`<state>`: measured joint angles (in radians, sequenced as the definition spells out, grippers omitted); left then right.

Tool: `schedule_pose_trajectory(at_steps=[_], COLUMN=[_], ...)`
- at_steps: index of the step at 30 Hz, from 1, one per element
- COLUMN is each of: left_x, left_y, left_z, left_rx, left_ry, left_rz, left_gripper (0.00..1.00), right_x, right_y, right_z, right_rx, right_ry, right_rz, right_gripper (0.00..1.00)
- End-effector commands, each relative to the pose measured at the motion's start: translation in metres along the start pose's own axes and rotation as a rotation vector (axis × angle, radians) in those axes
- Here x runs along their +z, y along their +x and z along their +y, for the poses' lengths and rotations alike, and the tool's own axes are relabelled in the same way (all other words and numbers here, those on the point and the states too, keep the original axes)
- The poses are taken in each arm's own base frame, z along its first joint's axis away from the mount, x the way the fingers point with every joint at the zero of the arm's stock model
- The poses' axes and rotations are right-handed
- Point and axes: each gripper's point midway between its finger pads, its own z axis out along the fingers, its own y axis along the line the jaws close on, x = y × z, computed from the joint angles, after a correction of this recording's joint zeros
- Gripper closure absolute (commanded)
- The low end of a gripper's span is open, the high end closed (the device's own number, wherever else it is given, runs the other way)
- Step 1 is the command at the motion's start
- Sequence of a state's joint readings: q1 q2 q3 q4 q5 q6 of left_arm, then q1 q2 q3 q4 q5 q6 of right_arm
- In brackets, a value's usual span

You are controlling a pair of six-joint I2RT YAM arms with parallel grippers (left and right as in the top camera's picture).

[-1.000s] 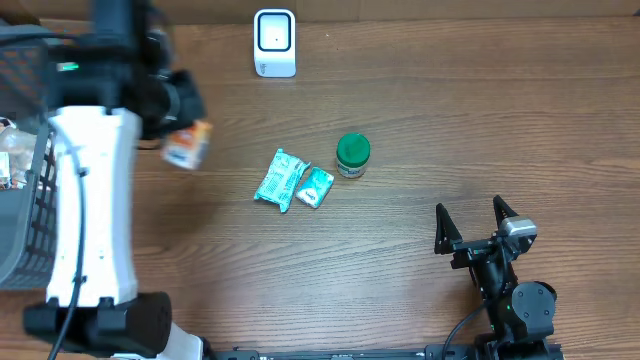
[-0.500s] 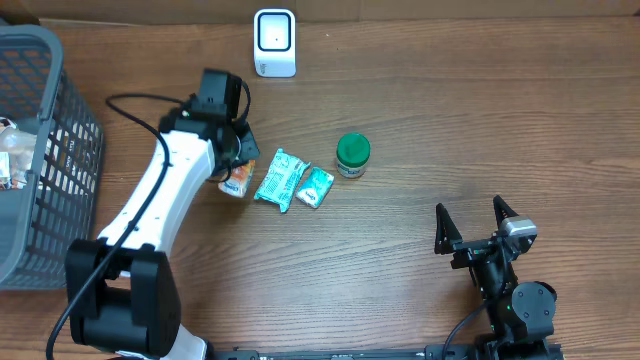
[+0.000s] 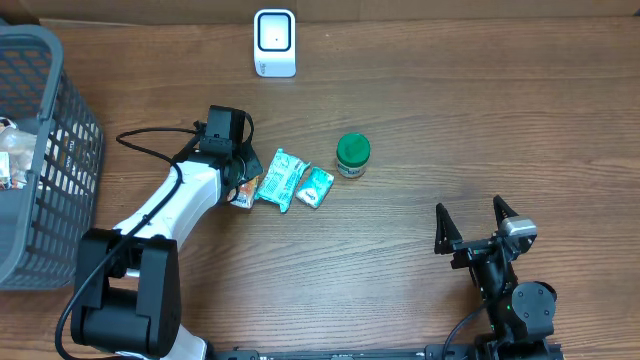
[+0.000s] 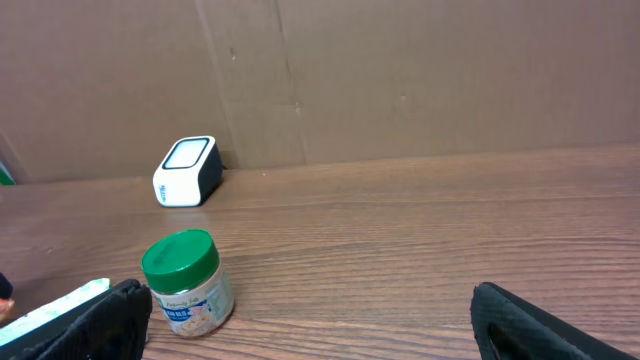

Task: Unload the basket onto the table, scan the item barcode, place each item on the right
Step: 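Carry the orange packet toward the scanner with the left gripper, then release the orange packet on the table beside the teal bag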

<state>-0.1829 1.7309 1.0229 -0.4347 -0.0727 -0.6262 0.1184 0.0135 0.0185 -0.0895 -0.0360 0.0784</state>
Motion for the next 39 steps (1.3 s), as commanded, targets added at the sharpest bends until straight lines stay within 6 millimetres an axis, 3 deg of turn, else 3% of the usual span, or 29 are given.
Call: schedule_pose_trajectory(at_steps=[1,3,4,9,13,16,19,22,26,28,30,34,37,39], left_x=[0.001,0.001,0.001,0.000,-0.019,-0.064,-0.124,-0.199,-0.277,-0.311,-0.324,-0.324,-0.305,-0.288], left_y=[0.001,0.003,0.005,0.010,-0.011,-0.048,-0.092,-0.139,-0.182,-0.202,-0.213,-0.217,-0.216,-0.218], left_z=[0.002,-0.003,-0.006,-0.016,-0.021,-0.026,-0.026,-0.013,0.028,0.069,0.104,0.173,0.215,0.233], left_rx=[-0.009,-0.008,0.000,0.067,0.106,0.113,0.114,0.073,-0.013,-0.100,-0.180,-0.357,-0.447,-0.479], left_ry=[-0.009,0.018,0.039,0.097,0.121,0.140,0.161,0.164,0.123,0.060,0.007,-0.088,-0.148,-0.173], left_rz=[-0.006,0.007,0.021,0.049,0.022,-0.029,-0.107,-0.217,-0.358,-0.449,-0.495,-0.505,-0.465,-0.427], left_gripper=[0.67,0.40,0.35,0.31,0.31,0.30,0.30,0.28,0.27,0.27,0.27,0.19,0.14,0.13], right_x=[0.000,0.000,0.000,0.000,0.000,0.000,0.000,0.000,0.000,0.000,0.000,0.000,0.000,0.000], right_y=[0.001,0.001,0.001,0.001,0.001,0.001,0.001,0.001,0.001,0.001,0.001,0.001,0.001,0.001], right_z=[-0.002,-0.002,-0.002,-0.002,-0.002,-0.002,-0.002,-0.002,-0.002,-0.002,-0.002,-0.002,-0.002,-0.002], right_rx=[0.002,0.002,0.002,0.002,0.002,0.002,0.003,0.002,0.002,0.002,0.002,0.002,0.002,0.002], right_ry=[0.011,0.011,0.011,0.011,0.011,0.011,0.011,0.011,0.011,0.011,0.011,0.011,0.011,0.011], right_rz=[-0.009,-0.009,-0.009,-0.009,-0.009,-0.009,-0.009,-0.009,-0.009,-0.009,-0.009,-0.009,-0.009,-0.009], right_gripper=[0.00,0.00,0.00,0.00,0.00,0.00,0.00,0.00,0.00,0.00,0.00,0.00,0.00,0.00])
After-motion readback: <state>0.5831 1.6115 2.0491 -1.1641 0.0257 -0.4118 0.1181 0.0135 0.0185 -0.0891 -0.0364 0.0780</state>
